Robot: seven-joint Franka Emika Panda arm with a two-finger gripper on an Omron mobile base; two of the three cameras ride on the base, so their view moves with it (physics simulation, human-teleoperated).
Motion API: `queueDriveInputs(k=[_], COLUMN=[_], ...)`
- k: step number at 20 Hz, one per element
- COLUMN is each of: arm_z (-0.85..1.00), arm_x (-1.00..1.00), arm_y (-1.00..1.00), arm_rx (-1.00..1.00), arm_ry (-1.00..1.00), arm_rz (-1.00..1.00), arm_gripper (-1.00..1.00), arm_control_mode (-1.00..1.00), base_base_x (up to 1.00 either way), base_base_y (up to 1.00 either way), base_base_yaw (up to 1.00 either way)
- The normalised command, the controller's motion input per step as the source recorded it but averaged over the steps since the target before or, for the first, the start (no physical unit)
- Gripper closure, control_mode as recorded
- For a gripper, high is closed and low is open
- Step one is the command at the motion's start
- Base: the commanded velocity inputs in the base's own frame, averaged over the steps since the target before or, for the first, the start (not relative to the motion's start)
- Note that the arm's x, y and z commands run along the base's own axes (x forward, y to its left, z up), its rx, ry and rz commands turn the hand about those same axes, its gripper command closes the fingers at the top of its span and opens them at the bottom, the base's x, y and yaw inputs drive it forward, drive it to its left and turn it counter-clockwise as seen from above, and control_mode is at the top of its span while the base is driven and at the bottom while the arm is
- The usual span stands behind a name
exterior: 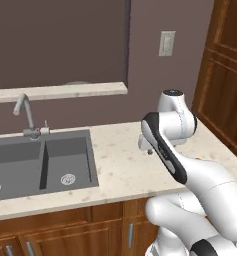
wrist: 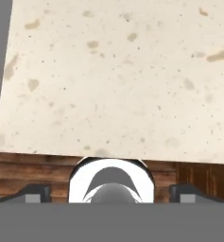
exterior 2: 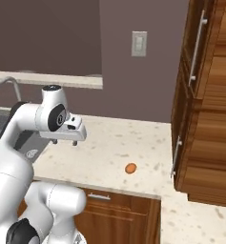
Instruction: Gather the eggs and milk located in the vicinity of the sink area and place them right next to the bowl.
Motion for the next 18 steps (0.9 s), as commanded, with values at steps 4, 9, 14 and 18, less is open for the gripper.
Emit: queueDriveInputs(k=[4,9,14,18], arm_z=[0.0,-0.02,0.0,0.0], arm_x=[0.0,0.0,0.0,0.0], arm_y=[0.0,-0.31,-0.08,-0.02], arm_rx=[0.0,0.0,0.0,0.0], arm_ry=[0.0,0.0,0.0,0.0], arm_rz=[0.0,-0.01,0.0,0.0], arm_gripper=[-1.0,-1.0,-1.0,-1.0], arm_control_mode=[1.0,-1.0,-1.0,-1.0], base_base_x=[0.01,0.0,0.0,0.0], base_base_y=[-0.86,-0.29,0.0,0.0], base_base_yaw=[0.0,0.0,0.0,0.0])
